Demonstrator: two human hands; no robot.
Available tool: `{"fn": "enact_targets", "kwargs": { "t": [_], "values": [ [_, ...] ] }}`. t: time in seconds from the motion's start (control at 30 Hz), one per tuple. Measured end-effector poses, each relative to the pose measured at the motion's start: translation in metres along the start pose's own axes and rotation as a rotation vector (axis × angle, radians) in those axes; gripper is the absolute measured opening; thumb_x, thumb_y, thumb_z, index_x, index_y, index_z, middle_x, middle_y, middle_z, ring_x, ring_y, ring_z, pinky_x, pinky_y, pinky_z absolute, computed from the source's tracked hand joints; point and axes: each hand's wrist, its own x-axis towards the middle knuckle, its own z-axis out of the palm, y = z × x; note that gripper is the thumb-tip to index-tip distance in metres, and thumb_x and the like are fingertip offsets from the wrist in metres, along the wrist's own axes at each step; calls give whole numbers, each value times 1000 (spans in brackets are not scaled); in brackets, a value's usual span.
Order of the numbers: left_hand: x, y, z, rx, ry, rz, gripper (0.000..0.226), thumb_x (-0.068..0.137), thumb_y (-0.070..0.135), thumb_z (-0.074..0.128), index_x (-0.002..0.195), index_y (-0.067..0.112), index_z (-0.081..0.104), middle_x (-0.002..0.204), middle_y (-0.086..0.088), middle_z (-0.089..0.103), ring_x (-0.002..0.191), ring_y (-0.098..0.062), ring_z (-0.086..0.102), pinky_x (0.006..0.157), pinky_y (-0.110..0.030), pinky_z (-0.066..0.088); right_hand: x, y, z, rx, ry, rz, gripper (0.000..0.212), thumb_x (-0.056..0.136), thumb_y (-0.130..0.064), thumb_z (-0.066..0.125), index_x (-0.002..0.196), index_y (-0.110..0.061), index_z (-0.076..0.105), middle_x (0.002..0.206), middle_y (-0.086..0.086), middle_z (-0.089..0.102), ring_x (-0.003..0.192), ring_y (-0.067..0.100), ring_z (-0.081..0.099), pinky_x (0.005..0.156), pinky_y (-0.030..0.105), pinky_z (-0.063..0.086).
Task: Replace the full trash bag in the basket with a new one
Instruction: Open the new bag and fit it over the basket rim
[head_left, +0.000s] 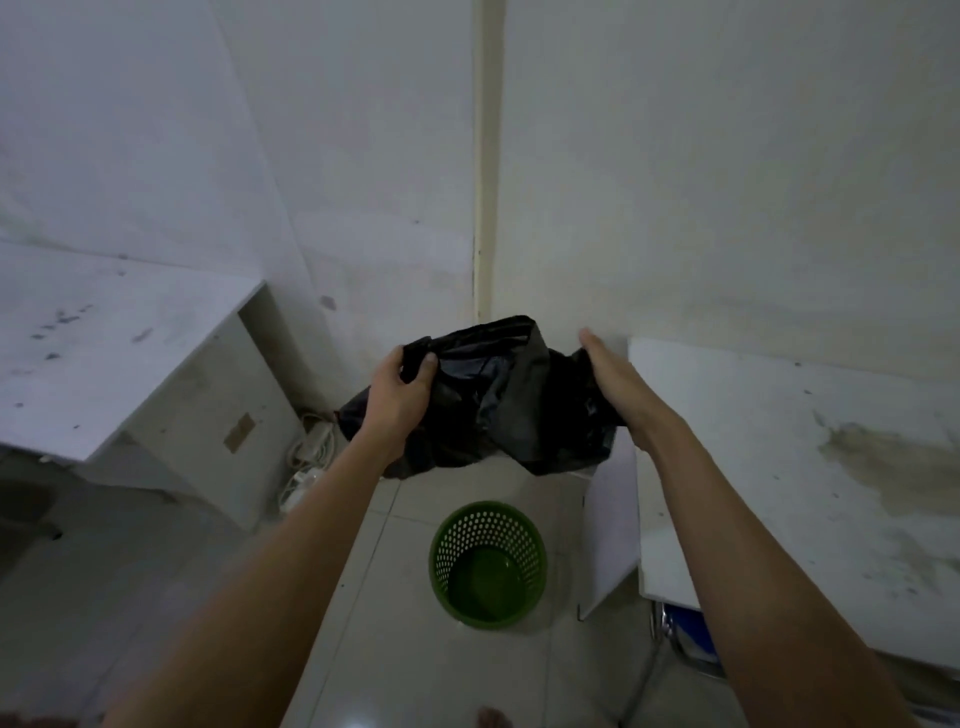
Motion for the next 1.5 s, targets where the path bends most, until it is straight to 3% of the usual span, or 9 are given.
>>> {"fn": "enact_targets", "kwargs": {
  "t": [0.2, 0.3, 0.5, 0.63, 0.87, 1.03, 1.2, 1.4, 1.5],
  "values": [
    [36, 13, 13, 437, -78, 239, 38, 97, 43, 58, 121, 16, 67, 133, 6, 56, 117, -13, 54, 100, -30, 44, 37, -51, 16, -344, -356, -134, 77, 87, -55, 69, 151, -28, 35, 124, -9, 58, 114, 11, 58, 85, 22, 46],
    [50, 21, 12, 453, -131, 287, 29, 99, 39, 54, 111, 19, 71, 109, 2, 72, 102, -16, 65, 85, -32, 54, 66, -51, 26, -670, -333, -116, 69, 83, -15, 76, 145, -22, 46, 106, 7, 71, 101, 23, 68, 93, 37, 55],
    [66, 14, 12, 417, -286, 324, 29, 104, 36, 48, 83, 21, 61, 77, 6, 65, 71, -7, 61, 62, -24, 42, 75, -38, 56, -513, -346, -166, 109, 64, -64, 83, 154, -36, 27, 154, -7, 33, 138, 14, 36, 113, 38, 36],
    [71, -3, 13, 394, -302, 326, 39, 103, 41, 50, 90, 4, 56, 79, -8, 64, 70, -15, 59, 62, -29, 43, 86, -17, 79, -519, -233, -210, 15, 89, -33, 74, 95, -33, 61, 93, -11, 65, 93, 15, 63, 70, 24, 45],
    [93, -35, -31, 768, -858, -62, 55, 75, 66, 74, 112, 26, 68, 105, 6, 70, 96, -16, 68, 85, -28, 50, 97, 38, 104, -351, 149, -141, 4, 95, -7, 56, 93, -10, 57, 92, 8, 65, 85, 21, 58, 73, 30, 45],
    [98, -75, -51, 747, -1188, -249, 32, 86, 33, 78, 114, 26, 64, 107, 11, 70, 100, -11, 67, 82, -19, 53, 108, 98, 132, -290, 195, -3, 13, 96, -5, 57, 91, -17, 59, 96, 3, 64, 94, 22, 59, 79, 29, 43],
    [89, -133, -33, 595, -972, -198, 31, 91, 35, 73, 118, 22, 66, 108, 5, 70, 91, -5, 65, 77, -17, 52, 100, 139, 152, -243, 173, 121, 53, 93, -2, 53, 142, -18, 43, 148, 9, 42, 136, 25, 41, 97, 25, 36],
    [69, -198, 15, 371, -692, -410, 30, 92, 35, 71, 111, 13, 68, 105, -5, 72, 87, -14, 69, 70, -24, 57, 34, 182, 196, 130, 110, 364, 64, 82, -61, 71, 124, -21, 43, 116, -4, 55, 100, 7, 59, 72, 21, 47],
    [61, -226, 39, 323, -617, -560, 39, 96, 36, 65, 119, 5, 63, 112, -11, 69, 92, -22, 68, 78, -33, 59, 8, 226, 206, 390, -83, 567, 79, 78, -47, 82, 134, -33, 27, 119, -8, 55, 106, 10, 60, 85, 29, 56]
  ]
}}
